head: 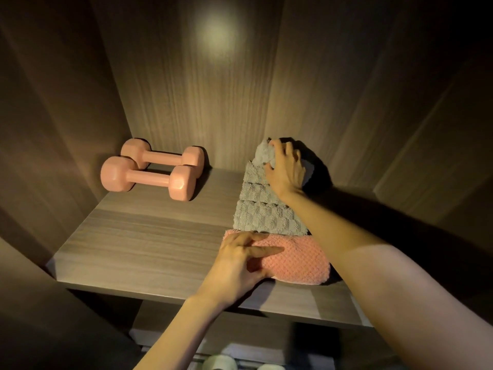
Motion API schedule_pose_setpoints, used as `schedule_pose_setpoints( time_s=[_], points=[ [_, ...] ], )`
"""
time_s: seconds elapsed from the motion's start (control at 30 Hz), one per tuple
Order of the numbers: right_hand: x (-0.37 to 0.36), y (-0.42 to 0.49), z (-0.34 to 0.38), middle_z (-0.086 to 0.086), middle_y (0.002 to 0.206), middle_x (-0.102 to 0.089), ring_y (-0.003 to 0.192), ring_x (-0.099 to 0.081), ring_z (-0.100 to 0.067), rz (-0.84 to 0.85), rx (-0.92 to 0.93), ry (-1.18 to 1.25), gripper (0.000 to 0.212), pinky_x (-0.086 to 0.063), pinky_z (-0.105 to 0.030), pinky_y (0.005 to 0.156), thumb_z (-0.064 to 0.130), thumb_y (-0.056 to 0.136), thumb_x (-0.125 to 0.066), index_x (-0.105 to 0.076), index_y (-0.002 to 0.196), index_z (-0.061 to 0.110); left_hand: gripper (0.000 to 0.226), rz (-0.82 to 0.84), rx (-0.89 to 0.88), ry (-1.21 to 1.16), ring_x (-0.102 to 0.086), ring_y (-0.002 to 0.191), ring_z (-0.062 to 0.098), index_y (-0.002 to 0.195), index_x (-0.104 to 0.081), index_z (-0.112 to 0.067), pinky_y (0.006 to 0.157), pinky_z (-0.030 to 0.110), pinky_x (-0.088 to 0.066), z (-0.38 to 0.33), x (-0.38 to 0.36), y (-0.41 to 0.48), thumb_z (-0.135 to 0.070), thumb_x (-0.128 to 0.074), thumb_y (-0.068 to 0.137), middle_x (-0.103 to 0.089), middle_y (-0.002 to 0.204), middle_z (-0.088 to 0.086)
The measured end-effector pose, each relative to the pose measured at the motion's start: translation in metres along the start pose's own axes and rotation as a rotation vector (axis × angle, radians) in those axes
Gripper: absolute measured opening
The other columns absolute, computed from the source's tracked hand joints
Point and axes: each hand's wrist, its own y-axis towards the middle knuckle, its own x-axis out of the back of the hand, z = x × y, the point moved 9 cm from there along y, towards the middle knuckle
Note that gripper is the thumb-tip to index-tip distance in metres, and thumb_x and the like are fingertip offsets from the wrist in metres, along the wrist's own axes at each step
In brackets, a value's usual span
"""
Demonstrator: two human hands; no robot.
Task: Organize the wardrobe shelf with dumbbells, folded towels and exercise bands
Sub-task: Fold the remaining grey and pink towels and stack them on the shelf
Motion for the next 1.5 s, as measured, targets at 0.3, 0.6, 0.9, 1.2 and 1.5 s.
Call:
schedule_pose_setpoints(
  time_s=[0.3, 0.6, 0.9, 1.2, 1.5],
  points=[
    [-0.02, -0.002, 0.008, -0.009, 0.137, -0.039, 0.104, -0.055, -0.023, 0.2, 0.183, 0.187, 0.051, -0.049, -0.027, 0.083, 0.02, 0.096, -0.055, -0.041, 0.145, 0.021, 0.051, 0.005, 0.007, -0.01, -0.047, 0.122, 0.007, 0.116, -0.064, -0.041, 0.109, 0.031, -0.029, 0.0, 0.0, 0.0, -0.031, -0.082, 0.07, -0.057, 0.127, -0.006],
    [-0.025, -0.017, 0.005, 0.002, 0.146, -0.043, 0.125, -0.039, -0.026, 0.254, 0.322, 0.006, 0.041, -0.031, -0.036, 0.106, 0.017, 0.102, -0.035, -0.045, 0.142, 0.02, 0.05, 0.017, 0.021, 0.009, -0.044, 0.124, 0.005, 0.118, -0.063, -0.041, 0.11, 0.028, -0.026, 0.0, 0.0, -0.001, -0.031, -0.08, 0.072, -0.054, 0.129, -0.009],
    [-0.043, -0.025, -0.005, 0.011, 0.16, -0.008, 0.148, 0.002, -0.021, 0.698, 0.237, 0.021, 0.052, 0.002, -0.048, 0.12, 0.017, 0.102, -0.032, -0.021, 0.149, 0.037, 0.049, 0.046, 0.064, 0.022, -0.043, 0.125, 0.008, 0.119, -0.063, -0.04, 0.111, 0.027, -0.025, -0.001, -0.001, -0.001, -0.03, -0.079, 0.074, -0.052, 0.133, -0.008],
    [0.016, -0.032, 0.01, 0.0, 0.15, -0.036, 0.14, -0.026, -0.023, 0.455, 0.312, 0.235, 0.043, -0.024, -0.041, 0.115, 0.012, 0.094, -0.054, -0.051, 0.135, 0.026, 0.051, 0.064, 0.094, -0.007, -0.046, 0.124, 0.011, 0.119, -0.064, -0.038, 0.11, 0.035, -0.029, -0.002, 0.0, 0.0, -0.027, -0.081, 0.072, -0.054, 0.132, -0.005],
    [0.006, -0.097, -0.021, 0.007, 0.132, -0.055, 0.118, -0.05, -0.008, 0.678, 0.343, 0.228, 0.056, -0.044, -0.029, 0.099, 0.031, 0.074, -0.079, -0.057, 0.126, 0.029, 0.051, 0.049, 0.065, 0.019, -0.048, 0.121, 0.009, 0.117, -0.064, -0.037, 0.109, 0.033, -0.03, -0.006, 0.001, -0.003, -0.029, -0.081, 0.07, -0.057, 0.128, -0.004]
  ],
)
